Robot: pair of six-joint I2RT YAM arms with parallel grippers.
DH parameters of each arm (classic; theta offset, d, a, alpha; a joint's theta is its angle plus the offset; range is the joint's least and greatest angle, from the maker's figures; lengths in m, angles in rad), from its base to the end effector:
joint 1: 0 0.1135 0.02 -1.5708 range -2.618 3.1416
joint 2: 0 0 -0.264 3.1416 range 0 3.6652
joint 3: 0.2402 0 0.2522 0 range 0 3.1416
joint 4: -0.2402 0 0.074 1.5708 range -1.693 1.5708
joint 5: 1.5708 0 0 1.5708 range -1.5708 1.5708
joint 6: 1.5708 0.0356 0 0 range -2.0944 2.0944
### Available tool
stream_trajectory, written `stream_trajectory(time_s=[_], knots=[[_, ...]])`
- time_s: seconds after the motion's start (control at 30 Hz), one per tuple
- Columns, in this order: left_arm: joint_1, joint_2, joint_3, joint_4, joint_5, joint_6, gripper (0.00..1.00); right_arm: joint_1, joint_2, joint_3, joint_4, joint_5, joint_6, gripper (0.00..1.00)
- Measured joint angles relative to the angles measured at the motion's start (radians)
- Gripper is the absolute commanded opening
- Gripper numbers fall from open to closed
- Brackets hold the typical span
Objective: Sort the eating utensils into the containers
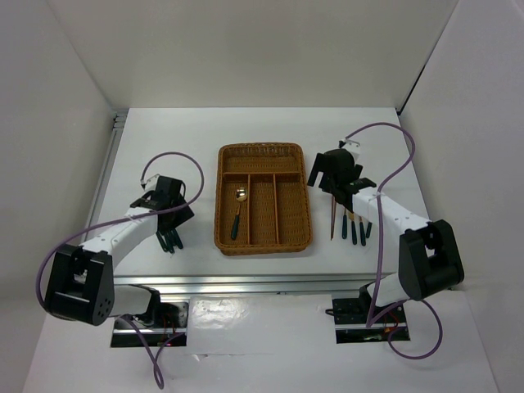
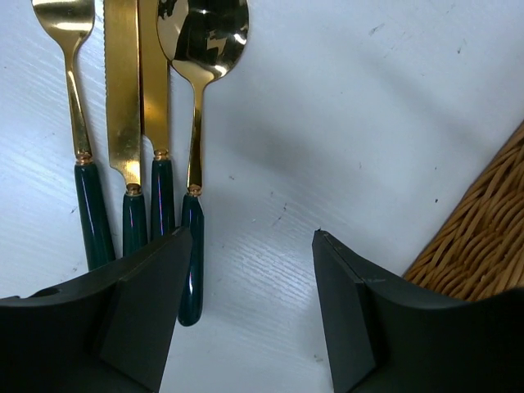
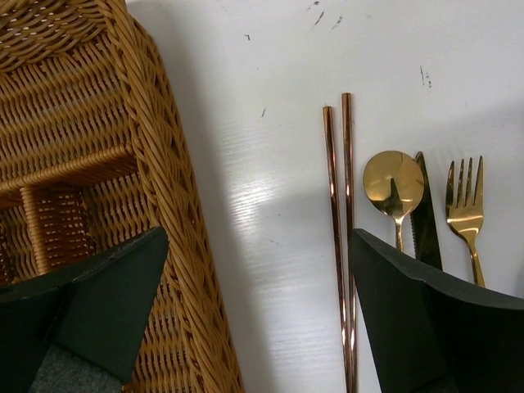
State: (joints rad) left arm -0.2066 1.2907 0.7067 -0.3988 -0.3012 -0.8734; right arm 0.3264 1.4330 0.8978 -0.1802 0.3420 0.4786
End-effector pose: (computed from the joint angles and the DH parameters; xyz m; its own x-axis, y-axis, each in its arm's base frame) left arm 0.2413 -0.0398 0.1923 -0.5497 -0.6327 -0.5454 -0.6018 0.7528 -0.2667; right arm 0.2939 0.0869 0.2311 -0.5802 0.2617 -0.7713 0.2309 0.9610 0.1524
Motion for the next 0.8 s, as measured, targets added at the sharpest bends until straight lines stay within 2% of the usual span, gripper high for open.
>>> stream_trajectory(time_s=[0.57, 0.8], knots=[[0.039, 0.070, -0.012, 0.033, 0.001, 0.003, 0.72, 0.000, 0.016, 0.000, 0.000, -0.006, 0.000, 1.00], [0.047, 0.115, -0.022, 0.068, 0.022, 0.010, 0.63, 0.000, 0.017, 0.000, 0.000, -0.006, 0.000, 1.00]])
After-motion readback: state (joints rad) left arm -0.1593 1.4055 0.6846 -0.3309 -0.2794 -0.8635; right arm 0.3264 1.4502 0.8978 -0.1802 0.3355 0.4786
